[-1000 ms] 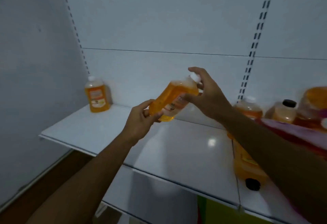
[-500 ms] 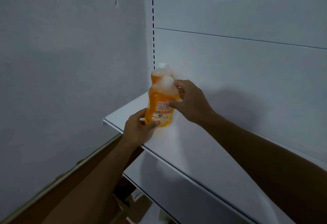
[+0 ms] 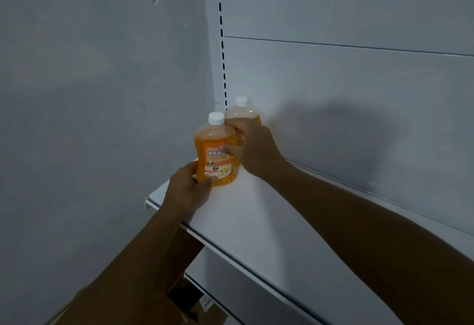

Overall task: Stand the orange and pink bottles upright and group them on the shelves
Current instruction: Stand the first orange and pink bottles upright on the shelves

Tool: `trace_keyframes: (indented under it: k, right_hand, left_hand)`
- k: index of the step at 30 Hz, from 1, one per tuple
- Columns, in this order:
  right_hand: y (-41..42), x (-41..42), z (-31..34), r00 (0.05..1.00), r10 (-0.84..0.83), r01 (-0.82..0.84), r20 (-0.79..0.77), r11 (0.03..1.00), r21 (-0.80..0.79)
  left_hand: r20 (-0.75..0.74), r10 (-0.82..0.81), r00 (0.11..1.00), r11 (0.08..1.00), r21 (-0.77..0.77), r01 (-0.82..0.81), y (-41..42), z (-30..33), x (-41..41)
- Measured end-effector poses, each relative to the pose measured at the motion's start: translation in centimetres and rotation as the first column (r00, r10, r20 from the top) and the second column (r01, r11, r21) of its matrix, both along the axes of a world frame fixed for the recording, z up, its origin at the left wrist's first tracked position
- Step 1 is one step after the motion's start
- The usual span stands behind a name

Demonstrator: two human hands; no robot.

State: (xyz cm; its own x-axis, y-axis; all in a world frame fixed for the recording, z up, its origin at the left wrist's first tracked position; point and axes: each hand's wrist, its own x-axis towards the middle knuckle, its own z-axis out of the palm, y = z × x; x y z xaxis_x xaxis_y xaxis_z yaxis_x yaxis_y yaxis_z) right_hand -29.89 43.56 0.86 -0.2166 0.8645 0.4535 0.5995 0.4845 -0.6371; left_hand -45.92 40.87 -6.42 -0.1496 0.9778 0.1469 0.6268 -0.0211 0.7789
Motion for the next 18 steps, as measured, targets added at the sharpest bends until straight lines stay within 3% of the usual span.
trace_keyframes:
  k: [7,13,15,18]
  right_hand:
    - [0.4,-0.9,-1.3,0.995,-0.009,0.005,0.100,0.999,0.045]
    - [-1.9,3.2,-1.1,0.994,-0.017,0.016,0.111,1.000,0.009]
    - [-3.2,5.3,-0.7,0.990,-0.034,0.035,0.140,0.999,-0.004]
    - [-5.8,9.4,0.3,0.971,-0.061,0.069,0.231,0.997,-0.023]
  left_hand:
    - [-0.022,0.026,0.999,1.000,0.010,-0.026,0.3,-0.6,0.2]
    - [-0.054,0.293,0.955,0.948,0.145,-0.283,-2.3,-0.7,1.0]
    - [-0.132,0.231,0.964,0.964,0.164,-0.208,-4.0,-0.6,2.3]
    - [-0.205,0.004,0.979,0.988,0.150,0.027,-6.5,-0.1,6.4]
